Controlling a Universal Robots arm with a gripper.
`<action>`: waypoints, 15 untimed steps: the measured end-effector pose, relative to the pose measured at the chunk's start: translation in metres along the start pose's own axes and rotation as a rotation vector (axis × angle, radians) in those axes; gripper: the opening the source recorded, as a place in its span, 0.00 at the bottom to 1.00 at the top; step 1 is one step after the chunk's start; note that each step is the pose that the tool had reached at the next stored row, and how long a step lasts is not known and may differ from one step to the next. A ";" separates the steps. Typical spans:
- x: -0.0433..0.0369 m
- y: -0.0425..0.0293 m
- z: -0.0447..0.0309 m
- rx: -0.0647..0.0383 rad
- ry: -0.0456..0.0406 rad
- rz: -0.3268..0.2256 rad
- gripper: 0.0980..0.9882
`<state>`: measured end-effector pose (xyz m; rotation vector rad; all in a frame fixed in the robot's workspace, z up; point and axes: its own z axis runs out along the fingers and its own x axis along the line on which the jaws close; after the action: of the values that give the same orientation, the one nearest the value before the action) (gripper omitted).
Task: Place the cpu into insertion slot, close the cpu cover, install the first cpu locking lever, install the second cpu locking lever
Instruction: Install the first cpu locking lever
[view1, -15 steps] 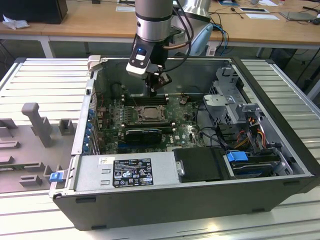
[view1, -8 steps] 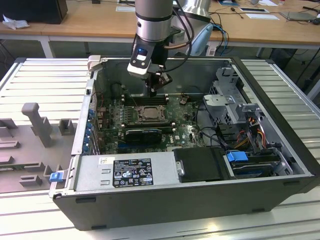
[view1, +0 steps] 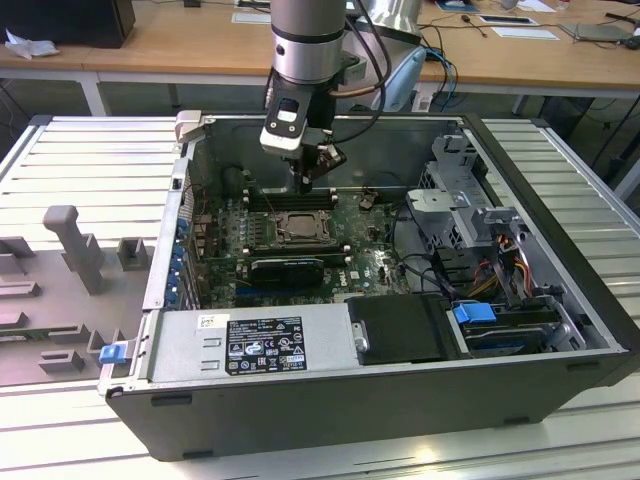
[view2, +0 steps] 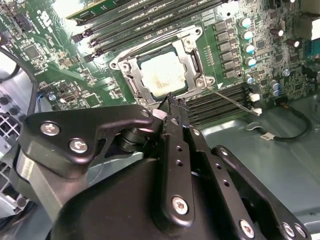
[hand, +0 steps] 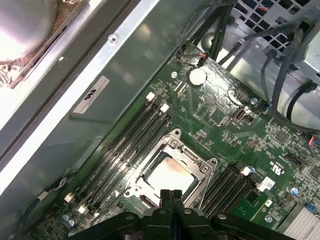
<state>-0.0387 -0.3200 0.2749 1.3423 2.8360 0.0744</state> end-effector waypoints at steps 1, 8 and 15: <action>0.0000 0.0000 0.0000 0.000 0.0004 -0.008 0.01; 0.0000 0.0000 0.0000 0.001 0.0033 -0.074 0.01; 0.0000 0.0000 0.0000 0.002 0.0054 -0.120 0.01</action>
<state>-0.0387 -0.3200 0.2749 1.1700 2.9144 0.0746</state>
